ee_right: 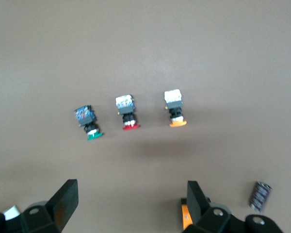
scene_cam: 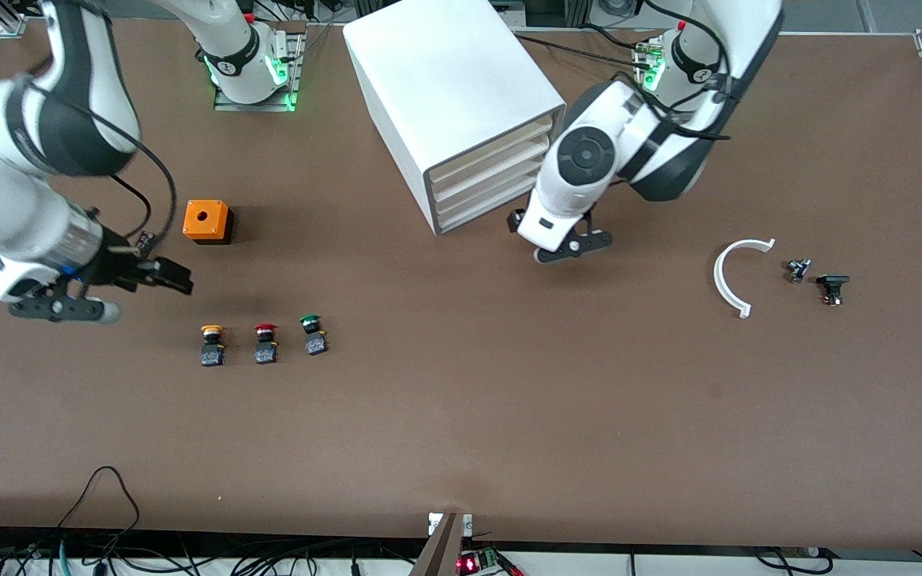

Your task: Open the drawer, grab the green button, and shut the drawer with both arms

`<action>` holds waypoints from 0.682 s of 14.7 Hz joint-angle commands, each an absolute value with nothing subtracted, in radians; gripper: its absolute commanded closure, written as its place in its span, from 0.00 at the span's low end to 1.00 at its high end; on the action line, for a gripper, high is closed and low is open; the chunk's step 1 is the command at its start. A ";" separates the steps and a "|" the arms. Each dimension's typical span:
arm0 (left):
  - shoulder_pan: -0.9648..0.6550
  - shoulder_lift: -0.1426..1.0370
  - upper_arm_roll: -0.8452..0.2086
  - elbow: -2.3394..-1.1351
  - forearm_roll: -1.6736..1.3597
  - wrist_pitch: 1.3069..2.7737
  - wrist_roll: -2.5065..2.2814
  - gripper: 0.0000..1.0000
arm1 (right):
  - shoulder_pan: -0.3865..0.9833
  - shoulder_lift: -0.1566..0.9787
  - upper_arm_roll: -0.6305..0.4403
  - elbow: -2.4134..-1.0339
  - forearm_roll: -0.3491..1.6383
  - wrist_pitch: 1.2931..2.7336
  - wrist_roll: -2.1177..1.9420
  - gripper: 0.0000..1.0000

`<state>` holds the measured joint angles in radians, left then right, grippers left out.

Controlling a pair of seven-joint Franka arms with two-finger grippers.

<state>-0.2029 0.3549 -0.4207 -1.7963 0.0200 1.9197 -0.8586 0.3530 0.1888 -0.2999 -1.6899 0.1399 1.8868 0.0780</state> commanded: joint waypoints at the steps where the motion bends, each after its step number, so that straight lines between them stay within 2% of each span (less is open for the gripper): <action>1: -0.141 0.335 -0.436 -1.688 0.138 1.765 -0.702 0.00 | 0.354 0.092 -0.293 -1.733 0.094 1.847 0.074 0.01; 5: -0.068 0.302 -0.426 -1.579 0.155 1.639 -0.485 0.00 | 0.341 0.037 -0.281 -1.727 0.046 1.789 0.077 0.01; 7: -0.005 0.261 -0.420 -1.551 0.152 1.621 -0.334 0.00 | 0.217 0.015 -0.156 -1.727 0.019 1.764 0.077 0.01; 8: 0.012 0.233 -0.393 -1.557 0.150 1.623 -0.246 0.00 | 0.139 0.002 -0.068 -1.727 0.006 1.753 0.078 0.01; 10: 0.012 0.180 -0.297 -1.566 0.132 1.628 -0.085 0.00 | 0.036 -0.020 0.023 -1.727 0.003 1.724 0.078 0.01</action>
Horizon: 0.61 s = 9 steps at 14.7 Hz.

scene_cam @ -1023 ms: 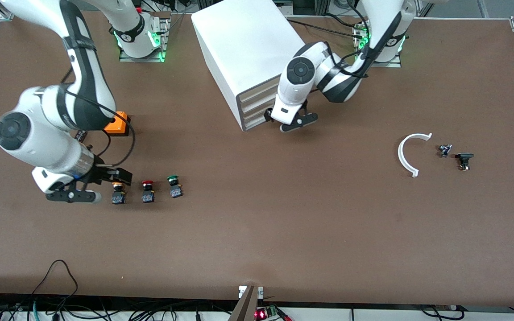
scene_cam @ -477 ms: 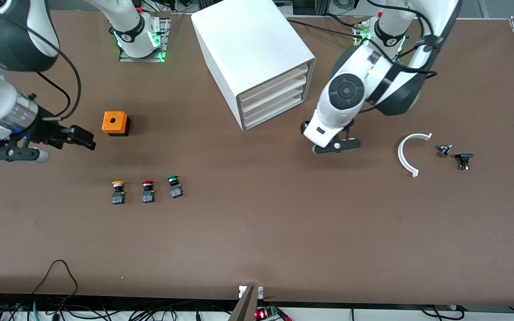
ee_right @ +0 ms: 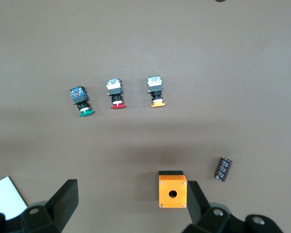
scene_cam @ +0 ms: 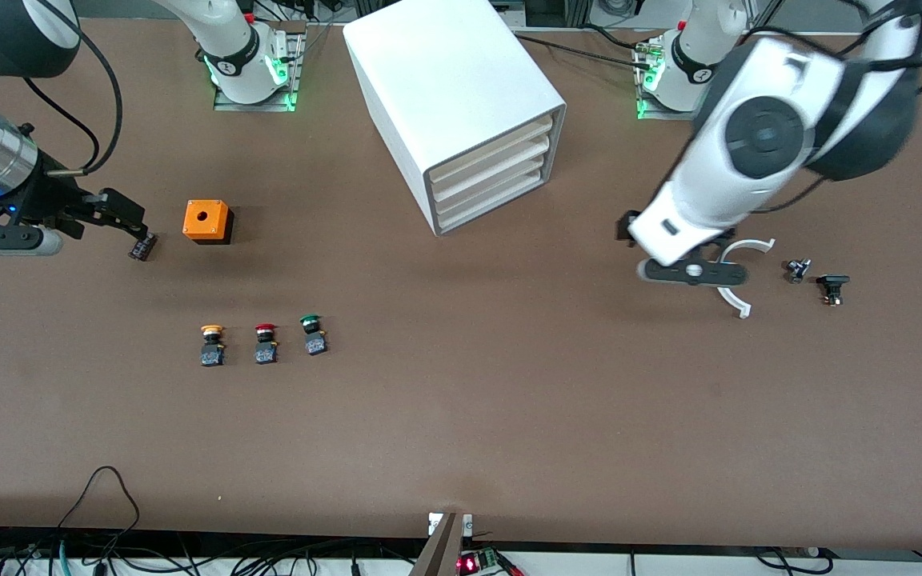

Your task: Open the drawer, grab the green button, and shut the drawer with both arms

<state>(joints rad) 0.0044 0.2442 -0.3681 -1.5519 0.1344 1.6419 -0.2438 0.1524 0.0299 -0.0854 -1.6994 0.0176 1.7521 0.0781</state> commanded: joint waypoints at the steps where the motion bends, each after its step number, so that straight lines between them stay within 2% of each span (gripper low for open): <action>1: 0.012 0.157 -0.252 -1.574 0.129 1.629 -0.005 0.00 | -0.003 -0.035 0.064 -1.724 0.003 1.709 0.080 0.01; 4: 0.009 0.060 -0.108 -1.662 -0.018 1.663 0.142 0.00 | -0.046 -0.060 0.110 -1.720 0.003 1.672 0.081 0.01; 6: 0.009 -0.010 -0.091 -1.745 -0.034 1.719 0.179 0.00 | -0.044 -0.069 0.117 -1.704 0.003 1.645 0.077 0.01; 9: 0.000 -0.037 -0.048 -1.753 -0.028 1.727 0.172 0.00 | -0.043 -0.054 0.117 -1.660 0.005 1.597 0.077 0.01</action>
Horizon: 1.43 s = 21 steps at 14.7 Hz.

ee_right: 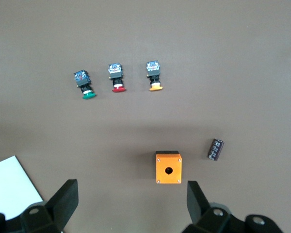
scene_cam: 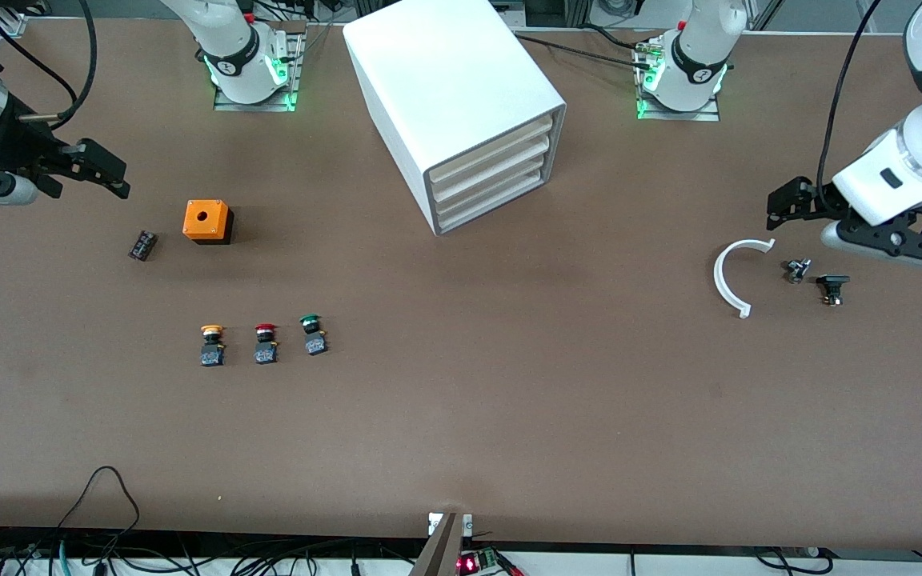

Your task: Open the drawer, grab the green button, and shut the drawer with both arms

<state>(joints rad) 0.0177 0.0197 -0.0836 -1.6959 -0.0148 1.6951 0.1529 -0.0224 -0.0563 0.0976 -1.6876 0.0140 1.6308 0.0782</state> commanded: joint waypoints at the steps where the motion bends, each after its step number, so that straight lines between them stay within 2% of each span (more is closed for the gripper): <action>1: -0.003 -0.049 -0.045 -1.758 -0.022 1.724 0.172 0.00 | -0.043 -0.048 0.117 -1.649 0.005 1.594 0.071 0.01; 4: -0.020 -0.074 -0.028 -1.782 -0.018 1.726 0.158 0.00 | -0.037 -0.003 0.117 -1.594 -0.029 1.542 0.072 0.01; 8: -0.008 -0.066 -0.029 -1.766 -0.018 1.672 0.075 0.00 | -0.017 0.069 0.118 -1.549 -0.072 1.560 0.060 0.01; 10: -0.008 -0.069 -0.038 -1.761 -0.017 1.660 0.083 0.00 | -0.008 0.132 0.115 -1.441 -0.063 1.554 0.034 0.00; 12: -0.008 -0.069 -0.040 -1.759 -0.017 1.658 0.084 0.00 | -0.005 0.140 0.115 -1.428 -0.063 1.554 0.046 0.00; 16: -0.008 -0.068 -0.041 -1.758 -0.017 1.658 0.086 0.00 | -0.005 0.126 0.117 -1.442 -0.055 1.555 0.142 0.00; 17: -0.008 -0.067 -0.041 -1.758 -0.018 1.658 0.086 0.00 | -0.003 0.098 0.118 -1.459 -0.054 1.557 0.179 0.00; 18: -0.008 -0.067 -0.043 -1.758 -0.018 1.658 0.084 0.00 | -0.003 0.016 0.120 -1.556 -0.034 1.587 0.192 0.00; 21: -0.008 -0.067 -0.043 -1.753 -0.018 1.658 0.084 0.00 | -0.003 -0.041 0.118 -1.604 -0.025 1.586 0.178 0.00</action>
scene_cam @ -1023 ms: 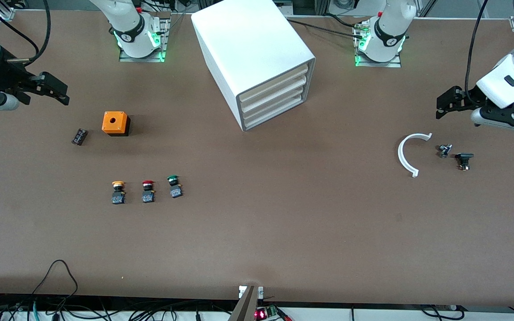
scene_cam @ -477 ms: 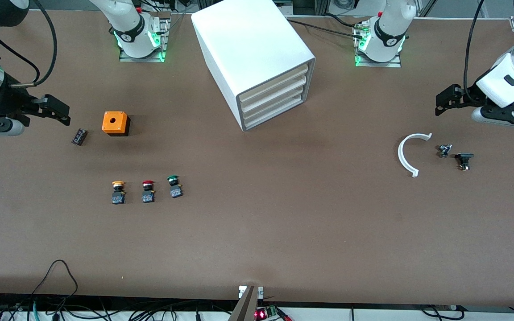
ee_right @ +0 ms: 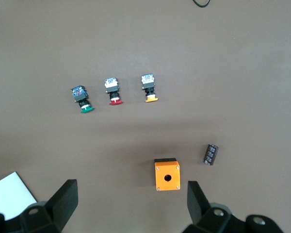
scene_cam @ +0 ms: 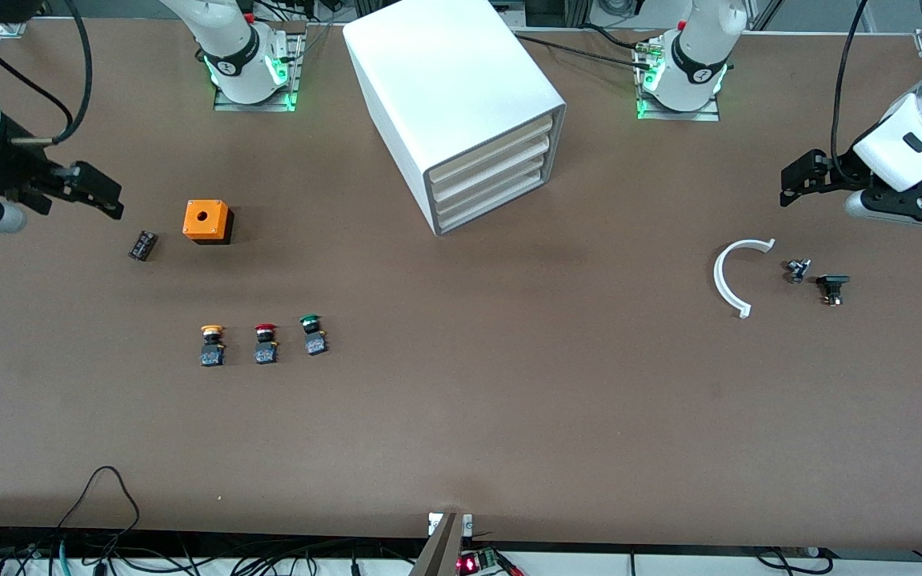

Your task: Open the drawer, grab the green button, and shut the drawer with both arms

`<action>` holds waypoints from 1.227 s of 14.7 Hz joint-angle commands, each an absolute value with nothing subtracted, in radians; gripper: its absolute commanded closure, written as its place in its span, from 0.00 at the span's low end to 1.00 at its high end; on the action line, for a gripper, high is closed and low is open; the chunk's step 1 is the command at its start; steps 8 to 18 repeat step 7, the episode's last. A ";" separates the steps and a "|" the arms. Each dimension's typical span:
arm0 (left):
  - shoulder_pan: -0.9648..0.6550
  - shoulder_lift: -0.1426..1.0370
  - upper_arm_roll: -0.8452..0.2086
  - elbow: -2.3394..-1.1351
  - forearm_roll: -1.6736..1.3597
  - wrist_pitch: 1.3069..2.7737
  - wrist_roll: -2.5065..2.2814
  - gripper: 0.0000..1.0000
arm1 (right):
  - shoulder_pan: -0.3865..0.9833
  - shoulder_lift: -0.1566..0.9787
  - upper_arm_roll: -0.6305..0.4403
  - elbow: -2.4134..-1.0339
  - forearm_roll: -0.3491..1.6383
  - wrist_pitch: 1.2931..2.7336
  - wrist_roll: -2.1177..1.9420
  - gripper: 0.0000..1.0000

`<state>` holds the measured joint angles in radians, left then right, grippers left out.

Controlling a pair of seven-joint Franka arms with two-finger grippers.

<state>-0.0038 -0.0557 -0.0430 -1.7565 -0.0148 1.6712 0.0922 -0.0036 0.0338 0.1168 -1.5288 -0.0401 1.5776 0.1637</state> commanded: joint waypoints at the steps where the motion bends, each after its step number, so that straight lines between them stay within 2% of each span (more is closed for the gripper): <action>1: -0.008 -0.067 -0.043 -1.753 -0.018 1.658 0.084 0.00 | -0.003 -0.041 0.118 -1.602 -0.026 1.583 0.167 0.00; 18: -0.008 -0.067 -0.043 -1.753 -0.018 1.658 0.084 0.00 | -0.005 -0.038 0.107 -1.597 -0.017 1.582 0.126 0.00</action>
